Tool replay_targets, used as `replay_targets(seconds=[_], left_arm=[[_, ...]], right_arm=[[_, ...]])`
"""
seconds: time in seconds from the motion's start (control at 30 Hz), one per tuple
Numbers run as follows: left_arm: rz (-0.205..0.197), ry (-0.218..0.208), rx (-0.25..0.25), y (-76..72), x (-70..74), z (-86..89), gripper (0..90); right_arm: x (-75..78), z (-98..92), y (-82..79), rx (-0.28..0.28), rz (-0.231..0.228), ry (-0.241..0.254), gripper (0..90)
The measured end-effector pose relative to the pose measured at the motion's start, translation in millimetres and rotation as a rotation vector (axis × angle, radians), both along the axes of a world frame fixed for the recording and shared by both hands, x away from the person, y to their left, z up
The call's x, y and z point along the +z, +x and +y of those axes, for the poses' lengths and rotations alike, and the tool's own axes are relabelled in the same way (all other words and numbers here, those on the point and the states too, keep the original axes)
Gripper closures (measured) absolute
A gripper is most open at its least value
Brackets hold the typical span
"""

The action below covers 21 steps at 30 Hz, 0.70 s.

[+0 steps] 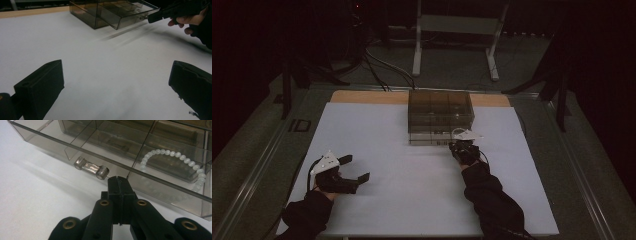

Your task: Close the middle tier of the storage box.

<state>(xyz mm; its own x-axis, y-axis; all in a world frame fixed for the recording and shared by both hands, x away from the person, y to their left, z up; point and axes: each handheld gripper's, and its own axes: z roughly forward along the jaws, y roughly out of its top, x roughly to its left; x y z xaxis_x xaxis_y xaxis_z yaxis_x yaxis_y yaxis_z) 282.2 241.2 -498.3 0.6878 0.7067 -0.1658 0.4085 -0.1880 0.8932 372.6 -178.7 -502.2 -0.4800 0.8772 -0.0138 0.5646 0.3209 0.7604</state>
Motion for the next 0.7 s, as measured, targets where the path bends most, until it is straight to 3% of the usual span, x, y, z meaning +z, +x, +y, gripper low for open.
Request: replay_targets(seconds=[0.7], left_arm=[[0.001,-0.001,0.001,0.2,0.0,0.2,1.4]], right_arm=[[2.3,5.0,4.9,0.004,-0.007,-0.009,90.0]])
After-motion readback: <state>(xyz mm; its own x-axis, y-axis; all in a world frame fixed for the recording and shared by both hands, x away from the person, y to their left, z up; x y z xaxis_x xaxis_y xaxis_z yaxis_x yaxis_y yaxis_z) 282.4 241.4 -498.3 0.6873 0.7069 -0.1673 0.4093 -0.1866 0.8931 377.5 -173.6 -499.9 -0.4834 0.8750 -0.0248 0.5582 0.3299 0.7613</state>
